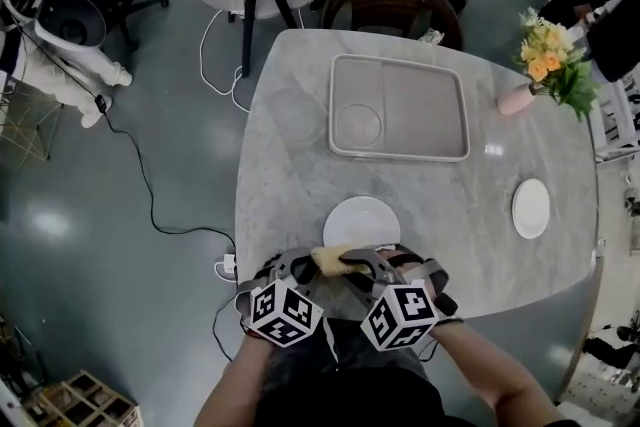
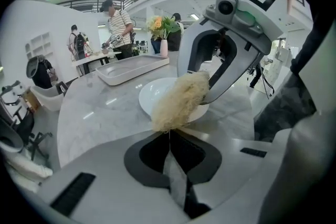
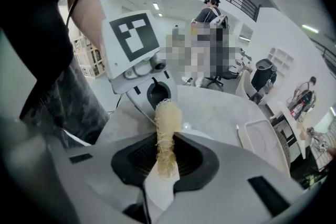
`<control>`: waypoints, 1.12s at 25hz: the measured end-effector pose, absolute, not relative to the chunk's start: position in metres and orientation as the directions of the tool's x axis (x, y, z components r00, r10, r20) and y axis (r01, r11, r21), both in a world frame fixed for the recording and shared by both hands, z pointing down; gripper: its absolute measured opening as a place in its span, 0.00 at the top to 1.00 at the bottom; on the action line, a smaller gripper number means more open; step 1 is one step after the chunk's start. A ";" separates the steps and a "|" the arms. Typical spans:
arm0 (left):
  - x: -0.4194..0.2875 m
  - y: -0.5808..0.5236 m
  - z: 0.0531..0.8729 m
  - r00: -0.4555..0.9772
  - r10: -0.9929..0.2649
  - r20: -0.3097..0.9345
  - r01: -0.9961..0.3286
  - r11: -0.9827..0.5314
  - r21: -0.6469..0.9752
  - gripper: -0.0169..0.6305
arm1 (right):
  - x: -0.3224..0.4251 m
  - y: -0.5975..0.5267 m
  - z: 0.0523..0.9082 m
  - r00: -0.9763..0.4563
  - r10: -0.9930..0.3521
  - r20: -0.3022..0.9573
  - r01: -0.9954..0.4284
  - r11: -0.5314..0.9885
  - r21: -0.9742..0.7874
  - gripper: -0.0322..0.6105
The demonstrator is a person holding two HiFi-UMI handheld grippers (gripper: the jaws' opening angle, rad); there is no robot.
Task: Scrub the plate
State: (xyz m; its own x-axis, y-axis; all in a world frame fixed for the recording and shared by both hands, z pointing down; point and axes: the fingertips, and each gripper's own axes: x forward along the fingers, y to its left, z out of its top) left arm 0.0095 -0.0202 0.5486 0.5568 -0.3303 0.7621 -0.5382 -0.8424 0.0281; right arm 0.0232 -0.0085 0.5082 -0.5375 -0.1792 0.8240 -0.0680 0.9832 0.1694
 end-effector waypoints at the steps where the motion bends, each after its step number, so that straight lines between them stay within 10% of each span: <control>1: 0.009 -0.021 0.549 0.555 -0.334 0.762 -0.545 -0.838 0.030 0.95 | 0.020 -0.014 0.508 -0.539 -0.188 0.821 -0.065 0.981 0.182 0.82; 28: 0.017 -0.026 0.548 0.559 -0.332 0.760 -0.539 -0.842 0.029 0.95 | 0.103 -0.085 0.518 -0.279 -0.459 0.843 -0.079 0.886 0.457 0.82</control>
